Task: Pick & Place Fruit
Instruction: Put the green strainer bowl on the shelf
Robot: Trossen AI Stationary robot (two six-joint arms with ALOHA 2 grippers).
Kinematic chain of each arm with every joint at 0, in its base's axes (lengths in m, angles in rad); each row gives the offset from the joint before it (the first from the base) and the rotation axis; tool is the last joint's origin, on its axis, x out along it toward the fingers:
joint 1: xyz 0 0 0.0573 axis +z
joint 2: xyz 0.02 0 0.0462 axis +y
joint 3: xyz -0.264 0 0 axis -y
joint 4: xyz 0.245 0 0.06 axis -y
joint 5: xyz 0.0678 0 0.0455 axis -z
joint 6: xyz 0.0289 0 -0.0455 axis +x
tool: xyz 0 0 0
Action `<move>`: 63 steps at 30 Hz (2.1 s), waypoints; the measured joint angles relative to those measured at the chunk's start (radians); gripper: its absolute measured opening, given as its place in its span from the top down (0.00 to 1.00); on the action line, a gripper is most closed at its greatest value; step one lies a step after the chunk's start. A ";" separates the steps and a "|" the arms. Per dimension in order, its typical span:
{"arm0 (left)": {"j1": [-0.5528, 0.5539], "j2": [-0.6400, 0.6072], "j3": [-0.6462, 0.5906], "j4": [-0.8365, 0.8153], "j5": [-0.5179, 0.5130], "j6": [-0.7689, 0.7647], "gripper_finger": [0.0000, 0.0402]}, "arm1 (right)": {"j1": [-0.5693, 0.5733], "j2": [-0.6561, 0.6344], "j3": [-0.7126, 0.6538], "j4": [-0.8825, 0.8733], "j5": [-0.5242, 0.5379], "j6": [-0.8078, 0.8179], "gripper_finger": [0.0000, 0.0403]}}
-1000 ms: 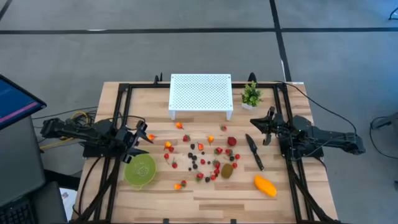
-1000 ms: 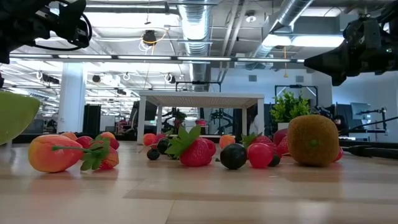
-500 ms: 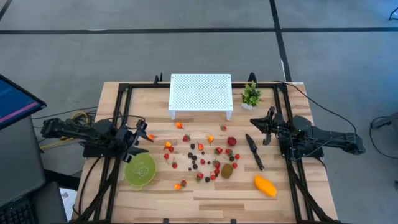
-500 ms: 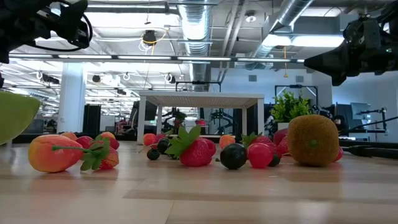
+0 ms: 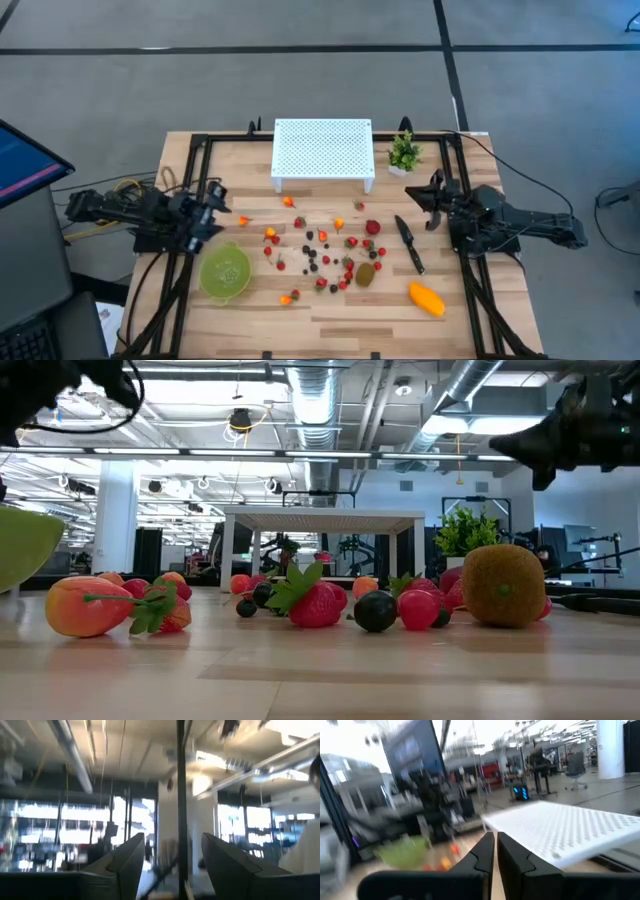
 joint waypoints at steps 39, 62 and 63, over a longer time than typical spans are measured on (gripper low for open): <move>0.000 0.513 0.726 -0.974 -0.115 -0.194 0.52 | 0.090 0.131 0.057 0.286 0.026 0.206 0.96; -0.006 0.599 0.742 -1.504 -0.073 -0.295 0.52 | 0.085 0.810 0.333 0.273 -0.002 0.222 0.99; -0.010 0.612 0.742 -1.535 -0.070 -0.293 0.52 | 0.085 0.825 0.337 0.272 -0.002 0.229 0.99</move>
